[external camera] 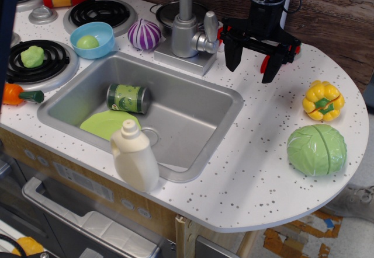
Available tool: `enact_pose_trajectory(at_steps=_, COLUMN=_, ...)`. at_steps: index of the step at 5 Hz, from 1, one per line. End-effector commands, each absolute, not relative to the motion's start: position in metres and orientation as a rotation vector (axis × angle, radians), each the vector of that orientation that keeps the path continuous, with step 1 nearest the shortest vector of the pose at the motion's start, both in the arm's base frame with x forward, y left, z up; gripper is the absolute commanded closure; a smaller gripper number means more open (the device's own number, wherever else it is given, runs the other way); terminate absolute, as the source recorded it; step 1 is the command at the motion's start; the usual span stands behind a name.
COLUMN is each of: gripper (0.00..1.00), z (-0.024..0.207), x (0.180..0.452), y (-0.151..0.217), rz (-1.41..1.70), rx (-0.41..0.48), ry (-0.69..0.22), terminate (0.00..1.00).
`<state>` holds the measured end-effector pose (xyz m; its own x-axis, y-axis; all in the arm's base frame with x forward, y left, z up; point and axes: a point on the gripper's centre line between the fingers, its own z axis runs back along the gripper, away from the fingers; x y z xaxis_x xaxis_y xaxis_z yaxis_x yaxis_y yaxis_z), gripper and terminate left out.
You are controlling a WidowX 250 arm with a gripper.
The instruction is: Put detergent in sink
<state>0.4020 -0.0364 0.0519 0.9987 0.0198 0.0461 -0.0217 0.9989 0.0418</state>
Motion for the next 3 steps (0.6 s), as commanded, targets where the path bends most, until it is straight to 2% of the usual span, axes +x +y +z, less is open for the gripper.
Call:
enact_pose_trajectory(at_steps=1, gripper=0.00, z=0.052, x=0.402, y=-0.036, rz=0.021, rx=0.042, ry=-0.046, terminate=0.00)
enact_pose_trajectory(at_steps=3, gripper=0.00, z=0.066, x=0.390, y=-0.006, rz=0.229, rx=0.131, ry=-0.015, terminate=0.00)
